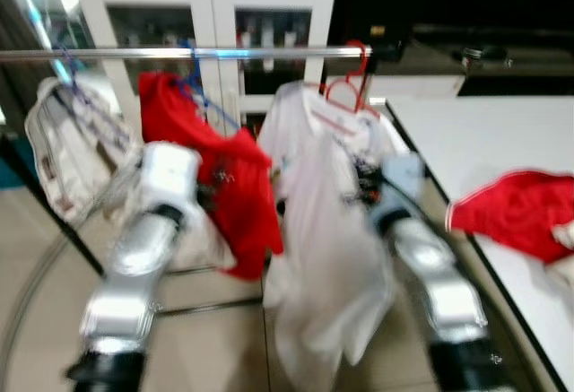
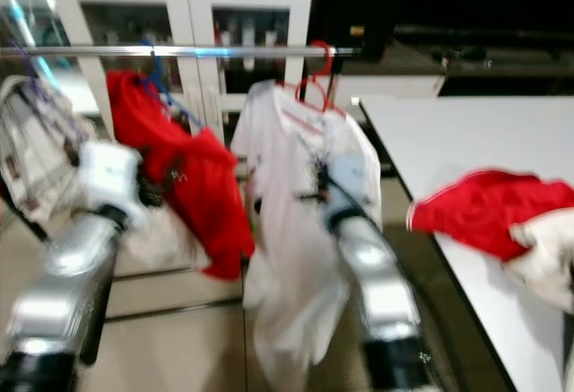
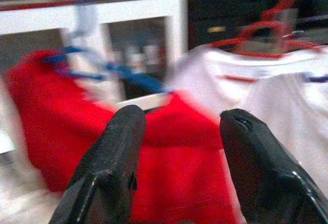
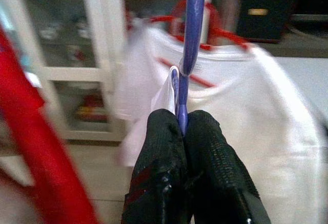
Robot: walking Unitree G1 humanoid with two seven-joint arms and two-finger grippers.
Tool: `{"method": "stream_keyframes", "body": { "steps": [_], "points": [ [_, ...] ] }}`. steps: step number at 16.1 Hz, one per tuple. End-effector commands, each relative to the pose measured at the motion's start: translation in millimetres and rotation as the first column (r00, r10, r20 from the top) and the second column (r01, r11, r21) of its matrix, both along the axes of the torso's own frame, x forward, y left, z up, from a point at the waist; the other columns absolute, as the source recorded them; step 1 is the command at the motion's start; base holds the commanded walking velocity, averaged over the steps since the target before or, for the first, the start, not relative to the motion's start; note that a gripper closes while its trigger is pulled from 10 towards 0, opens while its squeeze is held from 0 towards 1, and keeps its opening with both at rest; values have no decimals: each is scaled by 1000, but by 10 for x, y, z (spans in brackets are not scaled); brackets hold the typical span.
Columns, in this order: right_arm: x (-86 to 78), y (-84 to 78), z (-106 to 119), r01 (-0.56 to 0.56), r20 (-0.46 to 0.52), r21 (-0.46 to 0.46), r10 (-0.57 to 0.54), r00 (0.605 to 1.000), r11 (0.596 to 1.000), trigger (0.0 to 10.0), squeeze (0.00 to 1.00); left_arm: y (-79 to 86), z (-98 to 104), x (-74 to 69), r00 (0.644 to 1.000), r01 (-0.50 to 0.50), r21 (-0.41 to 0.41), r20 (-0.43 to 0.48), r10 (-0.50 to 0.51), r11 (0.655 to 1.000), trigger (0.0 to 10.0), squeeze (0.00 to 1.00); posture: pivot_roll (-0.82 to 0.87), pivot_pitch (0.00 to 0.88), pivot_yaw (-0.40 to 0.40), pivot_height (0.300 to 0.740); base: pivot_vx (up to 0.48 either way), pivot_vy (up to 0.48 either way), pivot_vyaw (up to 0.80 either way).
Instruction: Hang hanger
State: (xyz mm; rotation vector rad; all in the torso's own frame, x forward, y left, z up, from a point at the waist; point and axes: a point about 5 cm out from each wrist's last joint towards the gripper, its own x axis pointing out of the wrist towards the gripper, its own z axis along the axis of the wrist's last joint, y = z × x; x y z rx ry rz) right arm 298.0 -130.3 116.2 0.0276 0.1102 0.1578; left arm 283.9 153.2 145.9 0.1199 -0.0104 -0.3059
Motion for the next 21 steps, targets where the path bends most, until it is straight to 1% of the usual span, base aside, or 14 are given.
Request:
{"method": "stream_keyframes", "body": {
  "steps": [1,3,5,8,10,11,12,13,15,16,18,19,20,21],
  "points": [
    [26,72,111,-22,53,4,21,998,1000,10000,0,87,49,6,1000,-24,12,16,24,1000,10000,0,-2,0,-55,740,371,0,0],
    [42,72,127,-31,52,18,30,998,999,10000,0,86,52,1,1000,-21,14,17,21,1000,10000,0,0,0,-57,740,371,0,688],
    [63,76,161,-34,69,-11,34,997,999,10000,0,78,53,0,1000,-17,19,19,17,1000,10000,0,0,0,-60,740,379,0,800],
    [69,77,168,-35,72,-8,35,997,999,10000,0,60,45,-8,1000,-3,28,16,3,1000,10000,0,0,0,-62,740,379,0,738],
    [66,96,184,-66,76,-7,67,995,998,10000,0,25,36,-35,999,41,52,11,-42,998,10000,0,2,0,-64,740,379,0,0],
    [65,88,211,-65,89,27,62,994,998,10000,0,0,42,-53,997,77,52,8,-77,996,10000,0,2,0,-64,740,349,0,0],
    [64,73,244,-59,114,33,55,992,998,10000,0,-11,63,-61,996,92,32,16,-93,995,10000,0,2,0,-64,740,0,0,0],
    [59,43,283,-41,148,42,35,988,998,10000,0,-40,96,-76,990,138,20,21,-139,990,10000,0,3,0,-64,740,0,0,0],
    [54,-54,369,34,209,108,-56,976,994,10000,0,-119,139,-133,960,279,39,27,-280,960,10000,0,2,0,-64,740,0,0,0],
    [54,-67,382,42,214,122,-68,974,992,10000,0,-132,146,-146,951,306,36,29,-307,951,10000,0,1,0,-65,740,0,0,0],
    [74,-113,450,70,250,132,-102,963,989,10000,0,-189,188,-198,899,438,4,16,-438,899,10000,0,1,0,-67,740,0,0,0],
    [100,-124,449,81,241,122,-109,964,989,10000,0,-205,208,-214,875,484,1,9,-484,875,10000,0,1,0,-67,740,0,0,0],
    [183,-170,399,123,188,91,-139,972,988,10000,0,-237,230,-233,834,551,5,-10,-551,834,10000,0,1,0,-69,740,0,0,0],
    [266,-210,388,152,163,72,-162,973,986,10000,0,-257,232,-241,804,595,22,-35,-594,804,10000,0,0,0,-68,740,0,0,0]
  ]
}}
